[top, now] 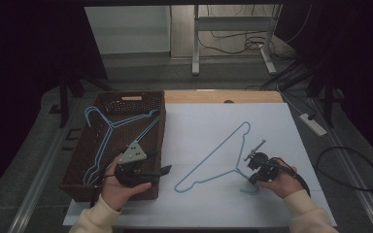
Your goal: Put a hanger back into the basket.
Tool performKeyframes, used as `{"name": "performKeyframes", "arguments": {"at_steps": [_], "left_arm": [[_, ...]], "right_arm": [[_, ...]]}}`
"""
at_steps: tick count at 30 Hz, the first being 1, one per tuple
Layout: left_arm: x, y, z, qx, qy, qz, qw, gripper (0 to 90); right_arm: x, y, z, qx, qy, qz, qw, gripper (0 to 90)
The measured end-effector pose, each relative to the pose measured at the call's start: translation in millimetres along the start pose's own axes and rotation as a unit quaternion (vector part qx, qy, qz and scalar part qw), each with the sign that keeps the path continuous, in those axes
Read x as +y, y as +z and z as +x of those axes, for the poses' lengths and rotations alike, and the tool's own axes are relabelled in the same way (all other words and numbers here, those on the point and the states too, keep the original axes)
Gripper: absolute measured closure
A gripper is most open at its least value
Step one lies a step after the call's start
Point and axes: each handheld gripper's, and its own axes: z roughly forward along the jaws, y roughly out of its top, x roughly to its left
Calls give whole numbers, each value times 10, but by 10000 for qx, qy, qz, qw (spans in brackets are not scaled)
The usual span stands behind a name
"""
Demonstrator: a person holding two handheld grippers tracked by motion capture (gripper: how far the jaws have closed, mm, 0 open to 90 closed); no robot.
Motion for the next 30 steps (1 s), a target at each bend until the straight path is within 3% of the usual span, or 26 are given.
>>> {"name": "performKeyframes", "arguments": {"at_steps": [4,17,30], "left_arm": [[21,25,-40,-46,41,10,10000,317],[128,162,-226,-268,238,114,9993,313],[197,472,-397,-459,323,361,9978,306]], "right_arm": [[56,-4,68,-142,-281,194,9993,874],[69,-282,108,-14,-309,-114,9995,874],[58,-297,98,25,-299,-180,9994,874]]}}
